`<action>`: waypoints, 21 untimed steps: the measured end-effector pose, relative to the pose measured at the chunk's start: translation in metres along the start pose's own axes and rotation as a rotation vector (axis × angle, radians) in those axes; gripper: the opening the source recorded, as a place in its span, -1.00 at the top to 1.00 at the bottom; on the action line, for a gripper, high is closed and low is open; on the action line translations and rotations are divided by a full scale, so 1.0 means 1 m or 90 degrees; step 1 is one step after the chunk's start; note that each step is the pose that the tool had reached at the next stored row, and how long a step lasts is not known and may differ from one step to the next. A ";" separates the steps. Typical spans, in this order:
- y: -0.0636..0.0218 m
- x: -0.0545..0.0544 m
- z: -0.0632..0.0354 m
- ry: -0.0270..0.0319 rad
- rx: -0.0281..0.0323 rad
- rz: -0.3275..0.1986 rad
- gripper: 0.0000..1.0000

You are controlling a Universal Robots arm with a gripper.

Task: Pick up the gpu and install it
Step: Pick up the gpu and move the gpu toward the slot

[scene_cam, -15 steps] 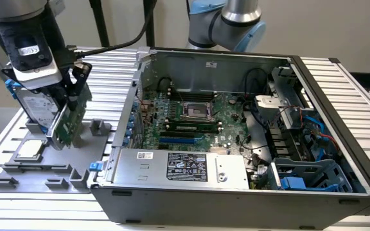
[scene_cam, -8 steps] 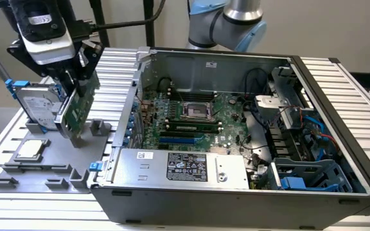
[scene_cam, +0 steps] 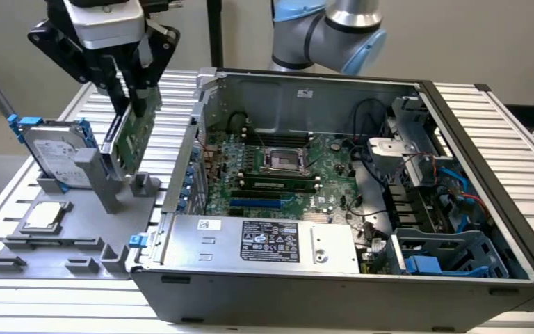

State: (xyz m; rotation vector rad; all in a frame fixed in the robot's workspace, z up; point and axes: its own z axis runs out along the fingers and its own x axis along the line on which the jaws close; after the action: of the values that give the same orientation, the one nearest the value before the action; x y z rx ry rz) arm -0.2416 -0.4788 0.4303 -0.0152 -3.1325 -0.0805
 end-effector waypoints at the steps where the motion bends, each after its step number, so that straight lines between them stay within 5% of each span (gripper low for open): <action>1: 0.0003 -0.004 -0.0044 0.0008 -0.0001 0.000 0.47; 7: 0.0011 -0.032 -0.0153 0.0050 0.0000 0.000 0.47; 21: 0.0074 -0.095 -0.0078 0.0054 0.0001 0.000 0.47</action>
State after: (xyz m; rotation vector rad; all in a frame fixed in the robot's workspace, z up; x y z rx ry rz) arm -0.1463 -0.4727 0.4377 -0.0155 -3.1240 -0.0802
